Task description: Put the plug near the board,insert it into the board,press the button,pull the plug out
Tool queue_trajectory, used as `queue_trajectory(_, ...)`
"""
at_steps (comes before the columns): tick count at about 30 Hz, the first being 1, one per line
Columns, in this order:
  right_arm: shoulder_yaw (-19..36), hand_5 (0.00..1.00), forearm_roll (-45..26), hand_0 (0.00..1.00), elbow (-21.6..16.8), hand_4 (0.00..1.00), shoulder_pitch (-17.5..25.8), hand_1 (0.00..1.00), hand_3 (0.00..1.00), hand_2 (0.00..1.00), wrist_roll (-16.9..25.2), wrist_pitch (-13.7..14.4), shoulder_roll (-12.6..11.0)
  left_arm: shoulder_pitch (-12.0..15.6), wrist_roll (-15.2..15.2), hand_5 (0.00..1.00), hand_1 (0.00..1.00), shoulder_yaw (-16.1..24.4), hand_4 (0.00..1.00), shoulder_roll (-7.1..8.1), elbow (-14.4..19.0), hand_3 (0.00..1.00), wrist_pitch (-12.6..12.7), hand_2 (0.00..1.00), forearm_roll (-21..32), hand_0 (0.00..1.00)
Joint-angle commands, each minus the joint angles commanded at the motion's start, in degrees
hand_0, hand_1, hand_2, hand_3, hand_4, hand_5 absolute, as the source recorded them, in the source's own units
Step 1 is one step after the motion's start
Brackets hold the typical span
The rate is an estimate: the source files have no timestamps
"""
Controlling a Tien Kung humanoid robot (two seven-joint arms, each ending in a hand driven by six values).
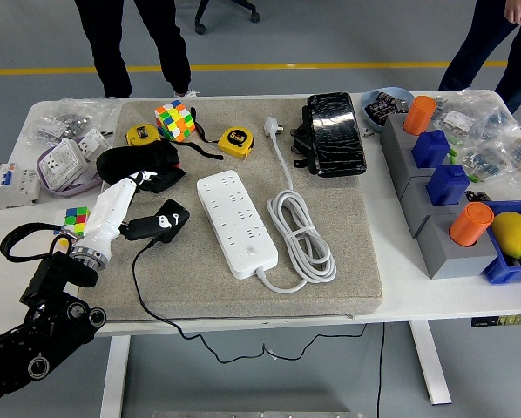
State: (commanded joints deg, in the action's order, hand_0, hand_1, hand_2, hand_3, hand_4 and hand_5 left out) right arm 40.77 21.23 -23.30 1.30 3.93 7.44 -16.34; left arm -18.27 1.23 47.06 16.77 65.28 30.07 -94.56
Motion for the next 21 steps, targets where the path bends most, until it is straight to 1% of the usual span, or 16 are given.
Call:
queue_trajectory(9,-0.20,0.482,0.00,0.567,-0.05,0.921,-0.19,0.648,0.541,0.631,0.04,-0.01,-0.10,-0.41,1.06,0.505,0.733,-1.85,0.998,0.03,-0.65,0.750,0.57,0.750,-0.91,0.716)
queue_trajectory(21,-0.38,0.482,-0.10,0.567,-0.06,0.920,-0.25,0.647,0.541,0.630,0.03,0.02,-0.27,-1.68,2.38,0.498,0.734,-4.02,0.998,0.34,-2.56,0.752,0.62,0.750,-0.93,0.715)
